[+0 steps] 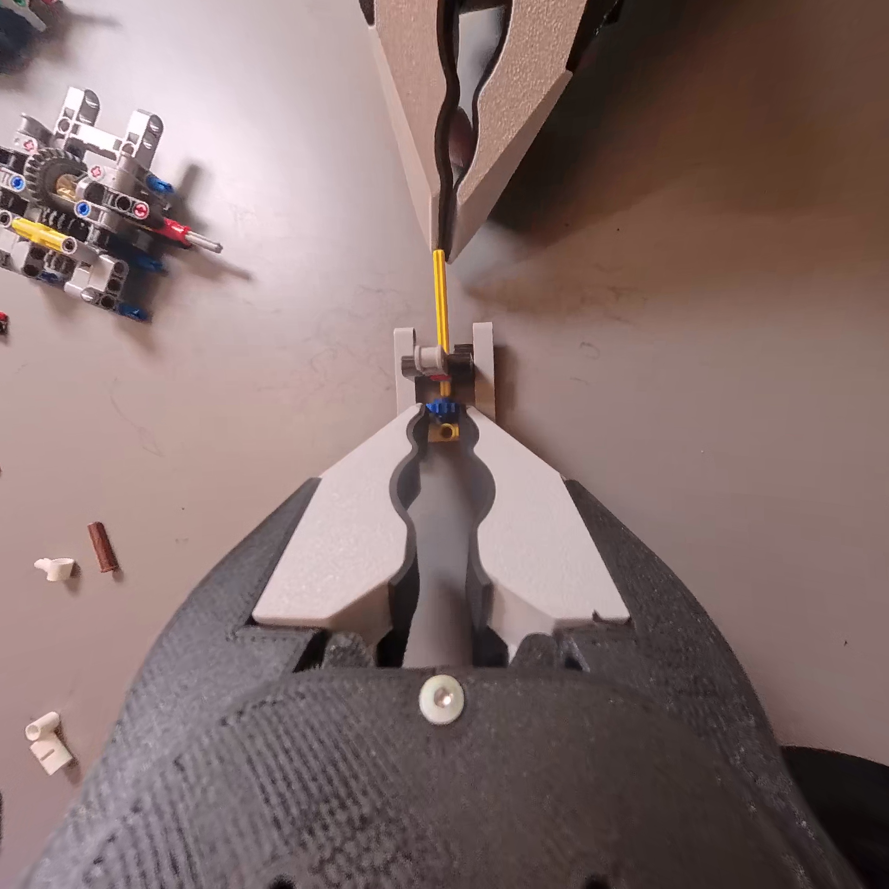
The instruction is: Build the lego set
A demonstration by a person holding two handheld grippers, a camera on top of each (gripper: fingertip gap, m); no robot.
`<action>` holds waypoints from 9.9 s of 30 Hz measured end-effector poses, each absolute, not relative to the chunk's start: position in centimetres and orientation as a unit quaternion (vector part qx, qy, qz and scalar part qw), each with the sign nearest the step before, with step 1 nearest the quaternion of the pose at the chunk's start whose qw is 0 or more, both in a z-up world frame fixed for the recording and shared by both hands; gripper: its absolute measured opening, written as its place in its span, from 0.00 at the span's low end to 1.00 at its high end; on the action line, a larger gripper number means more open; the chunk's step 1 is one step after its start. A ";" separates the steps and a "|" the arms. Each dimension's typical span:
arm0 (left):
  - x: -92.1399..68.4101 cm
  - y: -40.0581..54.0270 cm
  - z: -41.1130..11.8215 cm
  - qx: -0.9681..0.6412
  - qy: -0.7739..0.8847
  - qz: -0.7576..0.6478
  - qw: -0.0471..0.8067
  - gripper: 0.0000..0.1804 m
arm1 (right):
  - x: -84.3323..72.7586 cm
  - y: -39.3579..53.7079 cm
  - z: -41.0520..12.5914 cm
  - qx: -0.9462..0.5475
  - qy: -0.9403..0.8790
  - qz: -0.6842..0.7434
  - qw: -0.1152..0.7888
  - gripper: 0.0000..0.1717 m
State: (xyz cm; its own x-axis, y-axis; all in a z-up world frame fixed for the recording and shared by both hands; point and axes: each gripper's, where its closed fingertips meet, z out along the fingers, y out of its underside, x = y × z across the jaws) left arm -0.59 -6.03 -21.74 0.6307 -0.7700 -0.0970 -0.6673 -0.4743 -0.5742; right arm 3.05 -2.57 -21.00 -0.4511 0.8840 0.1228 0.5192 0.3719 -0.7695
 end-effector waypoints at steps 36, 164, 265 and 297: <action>-0.1 -6.2 -21.8 -0.859 0.384 -0.141 0.307 0.06 | 3.5 -3.0 -21.1 -0.369 -0.847 0.238 0.299 0.11; 0.7 -8.0 -15.2 -0.726 0.337 -0.349 0.488 0.06 | 2.5 -6.6 -14.2 -0.229 -0.747 0.478 0.400 0.00; 0.9 -8.3 -10.6 -0.661 0.283 -0.375 0.585 0.07 | 3.2 -6.5 -9.6 -0.256 -0.686 0.581 0.355 0.01; 1.7 -7.9 -18.9 -0.839 0.376 -0.181 0.349 0.25 | 2.8 -6.5 -16.4 -0.289 -0.795 0.479 0.237 0.01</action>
